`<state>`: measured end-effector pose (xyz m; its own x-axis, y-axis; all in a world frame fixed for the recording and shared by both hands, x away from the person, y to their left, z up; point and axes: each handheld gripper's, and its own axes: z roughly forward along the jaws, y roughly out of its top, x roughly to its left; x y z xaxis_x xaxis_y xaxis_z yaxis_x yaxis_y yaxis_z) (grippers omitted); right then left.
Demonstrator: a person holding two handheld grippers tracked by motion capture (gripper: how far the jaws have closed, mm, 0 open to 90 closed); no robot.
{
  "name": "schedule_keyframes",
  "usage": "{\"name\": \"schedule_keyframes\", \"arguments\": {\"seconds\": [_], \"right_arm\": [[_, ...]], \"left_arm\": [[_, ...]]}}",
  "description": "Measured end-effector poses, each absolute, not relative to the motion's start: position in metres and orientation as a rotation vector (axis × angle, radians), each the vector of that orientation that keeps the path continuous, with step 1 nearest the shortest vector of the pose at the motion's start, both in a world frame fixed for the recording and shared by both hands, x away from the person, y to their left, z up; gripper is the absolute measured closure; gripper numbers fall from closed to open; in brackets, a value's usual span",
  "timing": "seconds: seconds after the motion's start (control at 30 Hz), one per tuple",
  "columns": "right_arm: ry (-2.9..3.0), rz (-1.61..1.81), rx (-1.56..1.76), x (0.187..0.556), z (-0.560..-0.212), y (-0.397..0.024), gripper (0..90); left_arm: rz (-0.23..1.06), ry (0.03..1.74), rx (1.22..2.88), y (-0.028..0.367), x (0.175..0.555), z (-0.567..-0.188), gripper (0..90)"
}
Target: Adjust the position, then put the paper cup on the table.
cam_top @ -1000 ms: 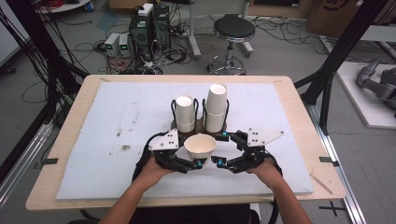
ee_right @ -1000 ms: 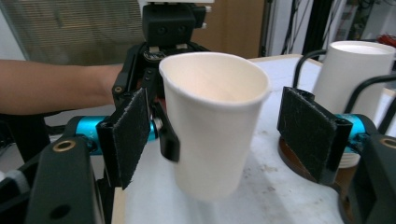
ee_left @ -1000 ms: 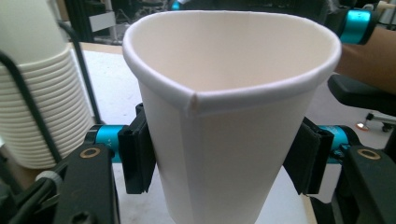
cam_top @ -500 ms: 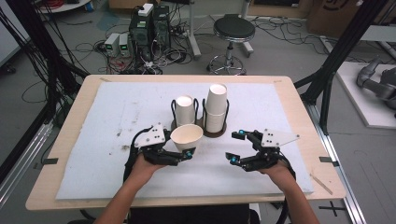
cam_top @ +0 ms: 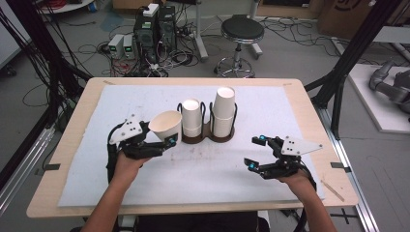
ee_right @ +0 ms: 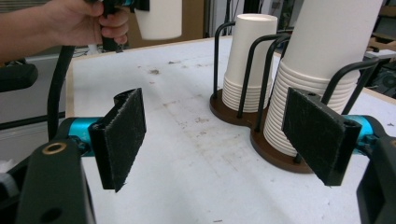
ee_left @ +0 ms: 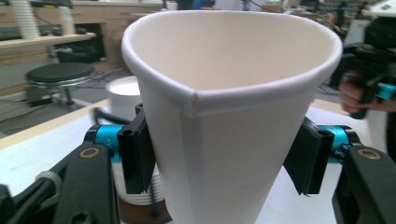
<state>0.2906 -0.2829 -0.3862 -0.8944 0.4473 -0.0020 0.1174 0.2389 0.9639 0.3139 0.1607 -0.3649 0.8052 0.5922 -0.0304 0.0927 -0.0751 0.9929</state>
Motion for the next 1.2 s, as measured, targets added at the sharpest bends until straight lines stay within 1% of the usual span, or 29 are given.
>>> {"name": "schedule_keyframes", "arguments": {"seconds": [0.77,1.2], "right_arm": [[2.215,1.713,0.573,0.293,-0.386,-0.287,22.2],[2.203,1.716,0.577,0.292,-0.386,-0.291,22.2]], "left_arm": [[0.564,0.699,1.541,0.214,0.324,-0.365,35.7],[0.591,0.729,1.533,0.222,0.325,-0.369,35.7]]}}
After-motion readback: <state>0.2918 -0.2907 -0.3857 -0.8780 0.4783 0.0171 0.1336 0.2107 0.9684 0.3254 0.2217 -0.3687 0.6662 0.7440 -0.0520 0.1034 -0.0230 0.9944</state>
